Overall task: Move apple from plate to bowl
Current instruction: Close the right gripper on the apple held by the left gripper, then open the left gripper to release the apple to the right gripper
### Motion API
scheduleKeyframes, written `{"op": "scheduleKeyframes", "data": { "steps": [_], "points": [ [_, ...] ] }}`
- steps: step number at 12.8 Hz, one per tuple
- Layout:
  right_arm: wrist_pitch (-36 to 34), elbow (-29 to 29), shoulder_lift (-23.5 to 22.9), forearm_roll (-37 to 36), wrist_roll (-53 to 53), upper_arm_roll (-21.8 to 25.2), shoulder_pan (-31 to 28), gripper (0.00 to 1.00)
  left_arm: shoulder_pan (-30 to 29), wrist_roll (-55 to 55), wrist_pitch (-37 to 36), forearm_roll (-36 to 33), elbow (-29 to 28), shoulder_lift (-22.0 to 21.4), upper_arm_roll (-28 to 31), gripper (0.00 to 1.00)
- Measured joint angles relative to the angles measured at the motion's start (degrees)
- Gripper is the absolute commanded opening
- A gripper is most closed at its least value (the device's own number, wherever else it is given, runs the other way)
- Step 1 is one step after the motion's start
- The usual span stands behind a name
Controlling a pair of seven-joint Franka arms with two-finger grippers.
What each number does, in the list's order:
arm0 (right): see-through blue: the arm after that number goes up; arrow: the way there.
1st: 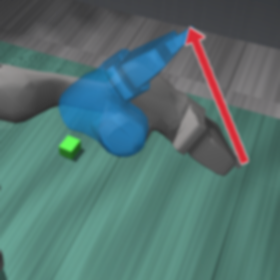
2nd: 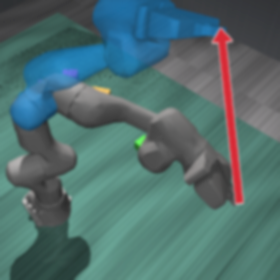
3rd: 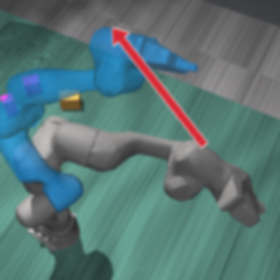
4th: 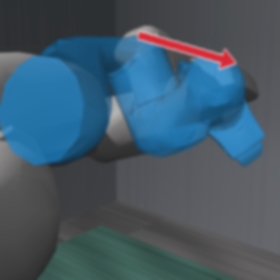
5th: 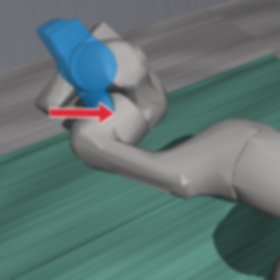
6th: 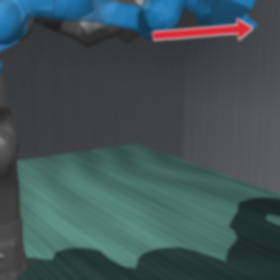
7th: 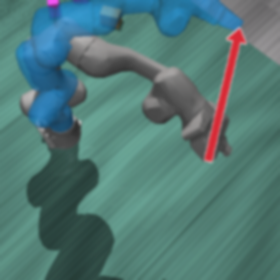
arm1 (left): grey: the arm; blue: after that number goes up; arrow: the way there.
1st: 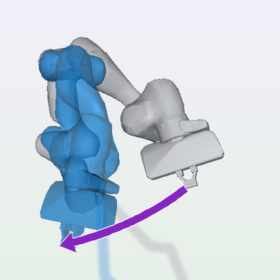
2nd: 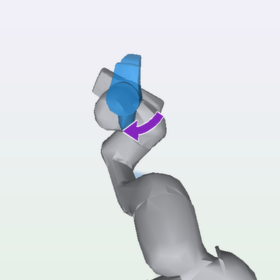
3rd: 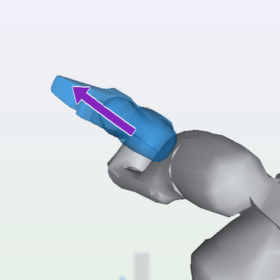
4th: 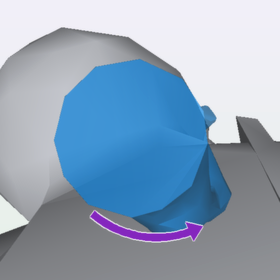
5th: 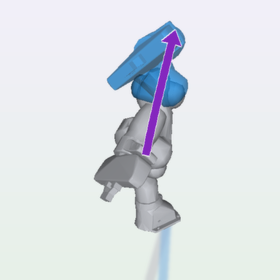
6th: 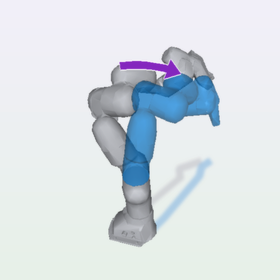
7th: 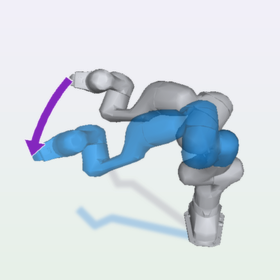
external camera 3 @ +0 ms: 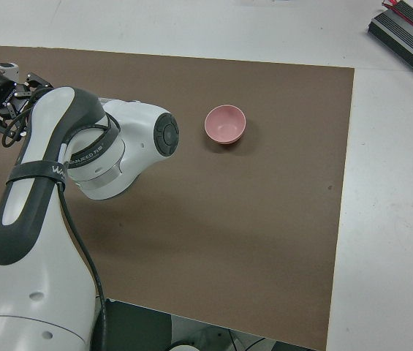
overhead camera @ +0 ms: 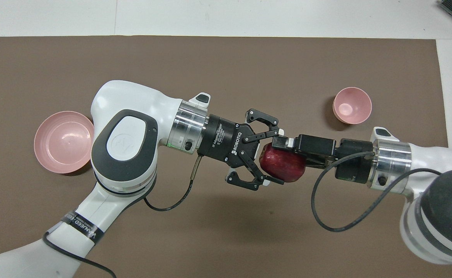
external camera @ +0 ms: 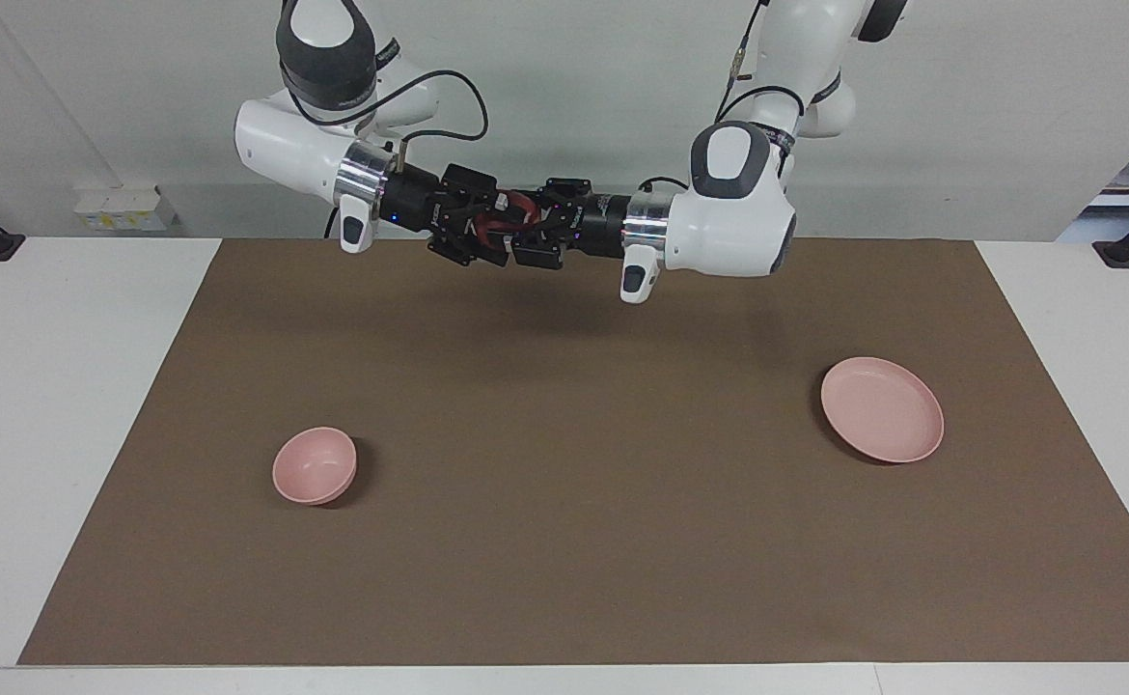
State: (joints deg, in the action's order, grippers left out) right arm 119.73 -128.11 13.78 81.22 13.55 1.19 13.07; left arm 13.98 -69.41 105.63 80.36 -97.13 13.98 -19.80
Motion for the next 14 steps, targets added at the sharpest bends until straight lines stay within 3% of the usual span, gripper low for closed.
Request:
{"op": "scheduleKeyframes", "data": {
  "steps": [6, 8, 9, 10, 14],
  "points": [
    [-0.17, -0.30, 0.60, -0.03, -3.28, 0.11, 0.23, 0.68, -0.05, -0.12, -0.81, 0.36, -0.17, -0.48, 0.27, 0.00],
    [-0.19, -0.35, 0.92, -0.04, -4.19, 0.13, 0.31, 0.28, -0.06, -0.35, -1.35, 0.73, -0.18, -0.58, 0.40, 0.99],
    [-0.20, -0.39, 1.05, -0.04, -4.80, 0.13, 0.34, 0.07, -0.07, -0.47, -1.56, 0.82, -0.18, -0.62, 0.44, 1.00],
    [-0.29, -0.40, 1.10, -0.04, -6.95, 0.10, 0.79, 0.00, 0.00, -0.18, -1.54, 0.83, -0.16, -0.67, 0.26, 1.00],
    [-0.02, -0.27, 1.23, -0.90, -10.75, 0.01, 1.58, 0.00, 0.02, 0.03, -1.39, -0.19, -0.17, -1.07, 0.16, 1.00]
  ]
}}
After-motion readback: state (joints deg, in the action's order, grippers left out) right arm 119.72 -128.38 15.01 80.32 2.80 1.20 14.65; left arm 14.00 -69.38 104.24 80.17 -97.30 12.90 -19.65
